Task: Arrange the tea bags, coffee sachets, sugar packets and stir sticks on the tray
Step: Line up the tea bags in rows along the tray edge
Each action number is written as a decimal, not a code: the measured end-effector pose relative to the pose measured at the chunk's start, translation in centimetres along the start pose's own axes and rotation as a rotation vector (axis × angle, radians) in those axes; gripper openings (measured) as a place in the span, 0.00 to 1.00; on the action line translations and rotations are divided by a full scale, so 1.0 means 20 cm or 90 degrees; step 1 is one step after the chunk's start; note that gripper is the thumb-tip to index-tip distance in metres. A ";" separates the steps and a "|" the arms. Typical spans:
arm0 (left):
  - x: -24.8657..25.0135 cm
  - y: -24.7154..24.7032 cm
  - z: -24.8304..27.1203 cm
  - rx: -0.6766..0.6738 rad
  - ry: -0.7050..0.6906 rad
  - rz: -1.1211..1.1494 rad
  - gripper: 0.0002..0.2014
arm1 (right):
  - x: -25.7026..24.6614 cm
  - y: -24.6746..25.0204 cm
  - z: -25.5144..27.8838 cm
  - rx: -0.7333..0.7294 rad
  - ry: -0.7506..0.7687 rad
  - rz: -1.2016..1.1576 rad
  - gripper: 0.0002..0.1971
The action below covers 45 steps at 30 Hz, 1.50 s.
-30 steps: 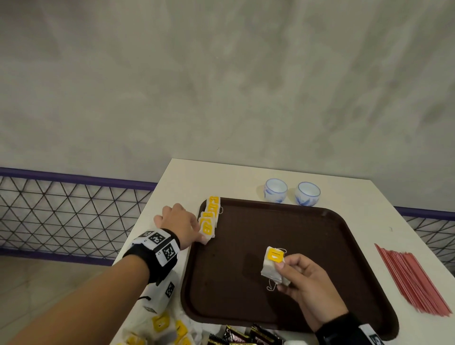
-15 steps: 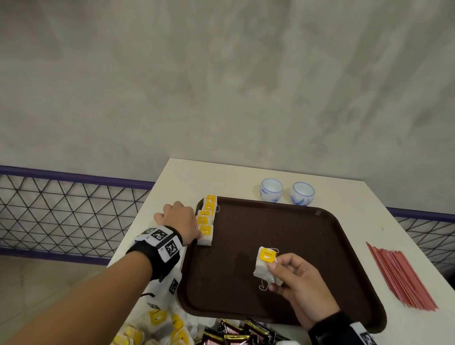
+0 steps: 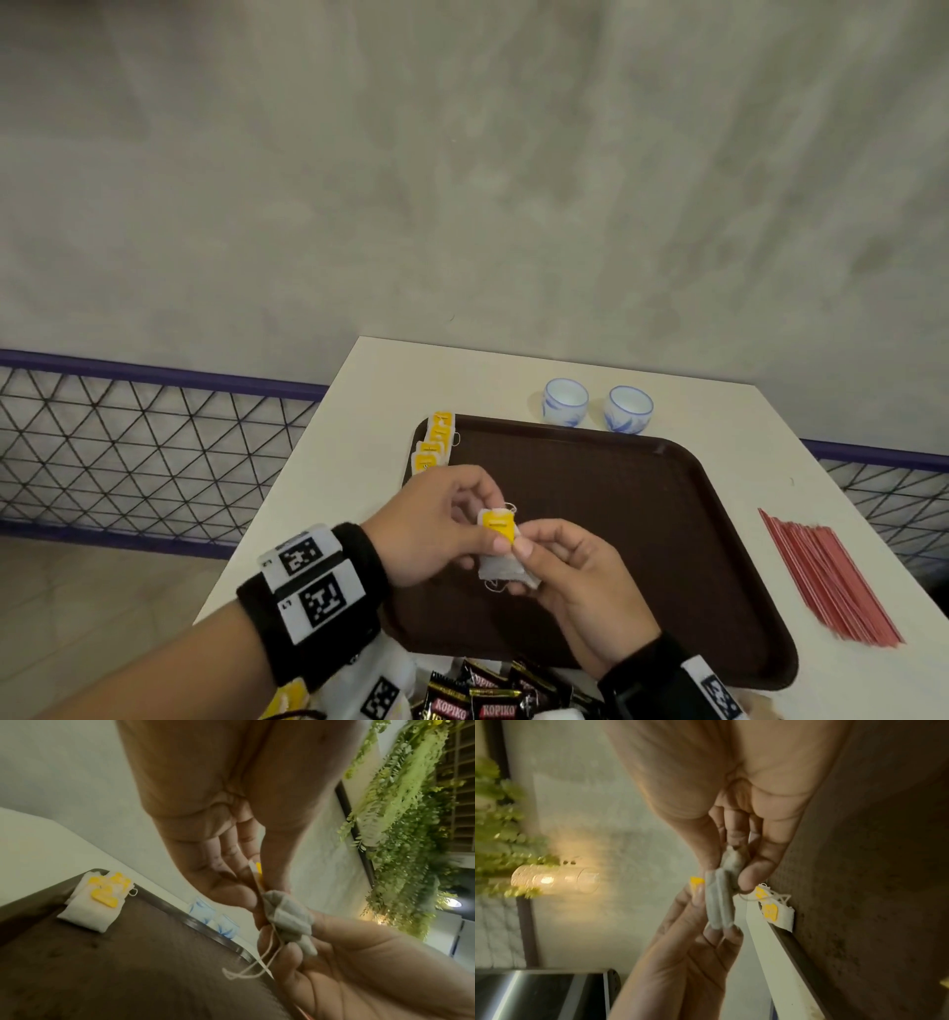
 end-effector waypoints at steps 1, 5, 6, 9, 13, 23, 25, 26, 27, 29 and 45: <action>-0.01 0.01 0.00 0.006 -0.001 0.011 0.09 | 0.01 0.01 0.00 -0.002 -0.004 -0.013 0.10; -0.04 0.10 0.00 0.024 0.007 0.021 0.09 | 0.03 0.05 0.01 0.009 -0.019 -0.022 0.06; -0.06 0.14 0.00 0.039 0.014 0.010 0.09 | 0.03 0.07 0.01 0.016 -0.021 -0.019 0.06; -0.12 0.26 -0.03 0.084 0.060 -0.122 0.10 | 0.05 0.12 0.01 0.040 -0.032 -0.024 0.07; -0.24 0.33 -0.12 0.094 0.133 -0.390 0.10 | 0.08 0.16 0.00 0.038 -0.030 -0.043 0.23; -0.37 0.42 -0.34 0.155 0.186 -0.473 0.16 | 0.13 0.28 -0.01 0.078 -0.024 -0.045 0.47; -0.37 0.44 -0.34 0.181 0.178 -0.492 0.19 | 0.14 0.30 -0.01 0.088 -0.029 -0.050 0.44; -0.37 0.46 -0.33 0.194 0.174 -0.497 0.22 | 0.14 0.30 0.00 0.090 -0.028 -0.049 0.43; -0.36 0.47 -0.32 0.205 0.172 -0.494 0.25 | 0.14 0.29 0.00 0.090 -0.029 -0.047 0.41; -0.32 0.48 -0.30 0.221 0.161 -0.461 0.28 | 0.13 0.27 0.00 0.071 -0.031 -0.050 0.28; -0.01 -0.08 0.15 0.103 0.007 -0.014 0.12 | -0.15 0.04 0.11 0.074 0.137 0.139 0.17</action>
Point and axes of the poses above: each hand's wrist, its own z-axis away from the middle knuckle, its own y-axis out of the back of the hand, x = y × z, the point moved 9 cm from there along -z, towards the middle knuckle, and after that the axes turned 7 degrees about z, right-handed, at the moved point
